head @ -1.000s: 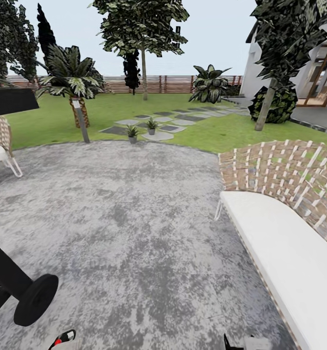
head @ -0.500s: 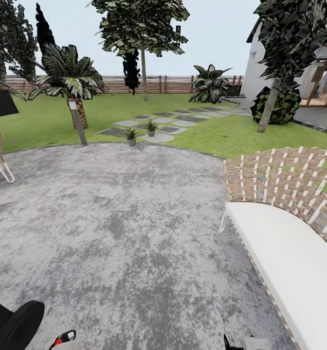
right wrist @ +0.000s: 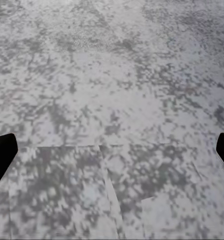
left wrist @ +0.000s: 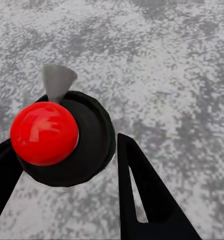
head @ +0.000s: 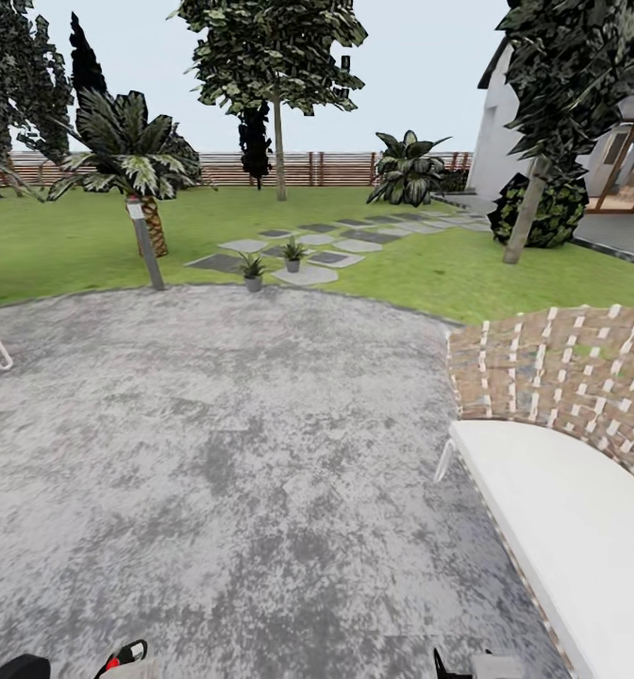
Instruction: Pick up the pesticide atomizer in the garden and spray insectifuge to fully cover both potted plants in the garden.
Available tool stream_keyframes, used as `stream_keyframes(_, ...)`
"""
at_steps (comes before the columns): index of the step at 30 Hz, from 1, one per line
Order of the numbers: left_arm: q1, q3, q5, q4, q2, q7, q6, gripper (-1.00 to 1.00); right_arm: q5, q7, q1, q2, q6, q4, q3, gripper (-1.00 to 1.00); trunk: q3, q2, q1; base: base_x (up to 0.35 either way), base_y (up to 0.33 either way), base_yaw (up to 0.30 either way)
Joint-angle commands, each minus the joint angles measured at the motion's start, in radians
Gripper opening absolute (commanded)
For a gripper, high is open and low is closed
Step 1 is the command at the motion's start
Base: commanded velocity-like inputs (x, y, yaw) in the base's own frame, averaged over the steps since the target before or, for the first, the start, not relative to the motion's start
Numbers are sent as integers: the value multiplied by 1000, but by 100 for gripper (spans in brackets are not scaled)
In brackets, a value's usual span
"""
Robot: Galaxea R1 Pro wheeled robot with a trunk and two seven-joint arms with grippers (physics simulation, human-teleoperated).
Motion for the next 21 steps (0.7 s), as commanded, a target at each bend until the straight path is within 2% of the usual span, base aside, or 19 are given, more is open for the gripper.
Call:
stream_keyframes(1,-1,5,-10,1,-1,4,-3,-100,10,-1,-1,0,-3,1,-8,100,-1,0,0,339,0,49)
stream_keyframes(7,-1,5,-10,0,0,4,-3,-100,10,-3,-1,1,-3,1,-8,100,-1,0,0,339,0,141)
stream_keyframes(21,-1,5,-10,1,-1,4,-3,-100,10,-3,-1,1,-3,1,-8,100,-1,0,0,339,0,5)
